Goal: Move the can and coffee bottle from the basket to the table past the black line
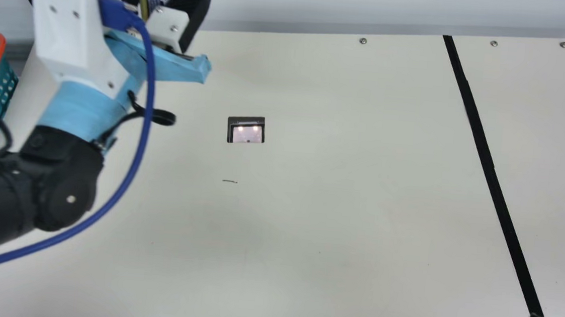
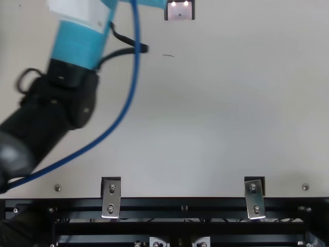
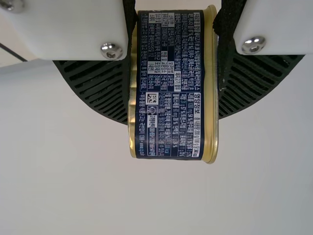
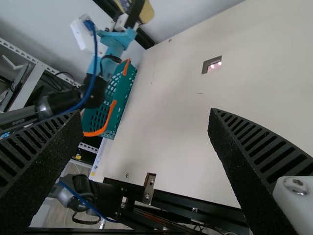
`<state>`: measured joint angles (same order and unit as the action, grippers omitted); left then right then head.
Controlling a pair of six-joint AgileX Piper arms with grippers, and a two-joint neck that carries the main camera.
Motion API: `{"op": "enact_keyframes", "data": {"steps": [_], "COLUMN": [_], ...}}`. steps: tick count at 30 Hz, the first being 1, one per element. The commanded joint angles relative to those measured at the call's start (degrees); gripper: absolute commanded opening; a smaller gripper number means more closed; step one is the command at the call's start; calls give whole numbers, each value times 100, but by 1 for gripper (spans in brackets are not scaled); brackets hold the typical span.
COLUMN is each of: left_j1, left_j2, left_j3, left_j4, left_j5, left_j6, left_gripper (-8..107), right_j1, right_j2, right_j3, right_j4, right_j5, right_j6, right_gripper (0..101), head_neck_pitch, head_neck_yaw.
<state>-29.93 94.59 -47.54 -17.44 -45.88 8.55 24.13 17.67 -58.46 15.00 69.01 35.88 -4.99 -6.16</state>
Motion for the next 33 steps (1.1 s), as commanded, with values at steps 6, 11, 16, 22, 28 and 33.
{"op": "enact_keyframes", "data": {"steps": [6,11,16,22,28,33], "left_j1": [546,809,929,965,977,999], "left_j2": [-725,-1157,-1567,-1720,-1703,-1638], "left_j3": [-183,-280,-333,-314,-320,-477], "left_j4": [528,934,1457,1744,1714,1498], "left_j5": [1573,2446,3261,3265,3357,4197], "left_j6": [-513,-875,-1269,-1278,-1276,-1286], "left_gripper": [10,10,10,10,10,10], "right_j1": [0,0,0,0,0,0], "right_j2": [0,0,0,0,0,0], "right_j3": [0,0,0,0,0,0], "right_j4": [0,0,0,0,0,0], "right_j5": [0,0,0,0,0,0], "right_j6": [0,0,0,0,0,0], "right_gripper": [101,101,101,101,101,101], "head_neck_pitch": [-50,-50,-50,-50,-50,-50], "head_neck_yaw": [-8,-8,-8,-8,-8,-8]}}
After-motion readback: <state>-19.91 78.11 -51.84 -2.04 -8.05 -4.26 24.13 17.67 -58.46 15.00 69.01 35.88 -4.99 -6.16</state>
